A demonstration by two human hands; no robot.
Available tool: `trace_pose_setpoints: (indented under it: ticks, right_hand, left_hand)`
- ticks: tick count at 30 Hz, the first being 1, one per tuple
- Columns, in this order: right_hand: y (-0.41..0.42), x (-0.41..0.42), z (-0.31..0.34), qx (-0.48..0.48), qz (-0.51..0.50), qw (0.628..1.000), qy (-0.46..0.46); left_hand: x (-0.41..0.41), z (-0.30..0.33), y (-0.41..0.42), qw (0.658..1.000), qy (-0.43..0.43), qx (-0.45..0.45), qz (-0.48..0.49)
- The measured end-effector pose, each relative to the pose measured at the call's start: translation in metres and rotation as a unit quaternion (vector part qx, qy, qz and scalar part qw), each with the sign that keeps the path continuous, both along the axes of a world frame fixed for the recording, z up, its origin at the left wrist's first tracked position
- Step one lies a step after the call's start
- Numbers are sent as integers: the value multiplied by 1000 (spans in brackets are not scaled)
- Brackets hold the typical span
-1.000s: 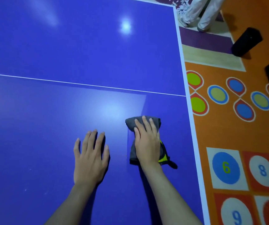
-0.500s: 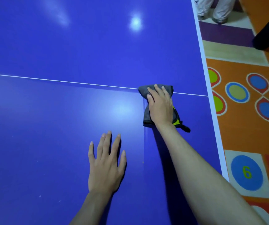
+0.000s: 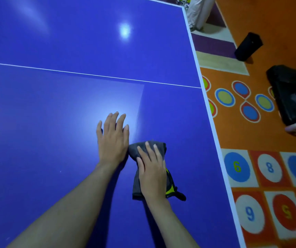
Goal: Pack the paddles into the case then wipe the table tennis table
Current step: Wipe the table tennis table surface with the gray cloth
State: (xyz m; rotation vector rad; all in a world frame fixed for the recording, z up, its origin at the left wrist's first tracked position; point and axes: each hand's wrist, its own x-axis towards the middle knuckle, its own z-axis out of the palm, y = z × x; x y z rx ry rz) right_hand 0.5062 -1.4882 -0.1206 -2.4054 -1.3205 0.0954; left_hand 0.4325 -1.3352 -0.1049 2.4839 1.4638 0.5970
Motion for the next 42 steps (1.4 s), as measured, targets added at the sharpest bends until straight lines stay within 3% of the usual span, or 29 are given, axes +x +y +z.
trace_pose_setpoints:
  ticks: [4,8,21,28,36,42]
  right_hand:
    - [-24,-28,1,-20,-9,999,-33]
    - [1,-13,0,-29,-11,999,-43]
    - [225,108,-1,-6,9,1000,11]
    - [299,137,3,0,17,1000,9]
    - [244,87,-2,27,15,999,21]
    - [134,-11,-3,25,1,999,20]
  left_hand:
    - [-30,-3,25,998,56,-28,-9]
    - [-44,-12,31,991,120,-44,-32]
    - [-41,-14,34,984,173,-38,-28]
    - [-37,-15,38,987,156,-34,-14]
    - [-40,-16,39,990,132,-42,-35]
    - [-53,-2,41,995,-56,-72,-52]
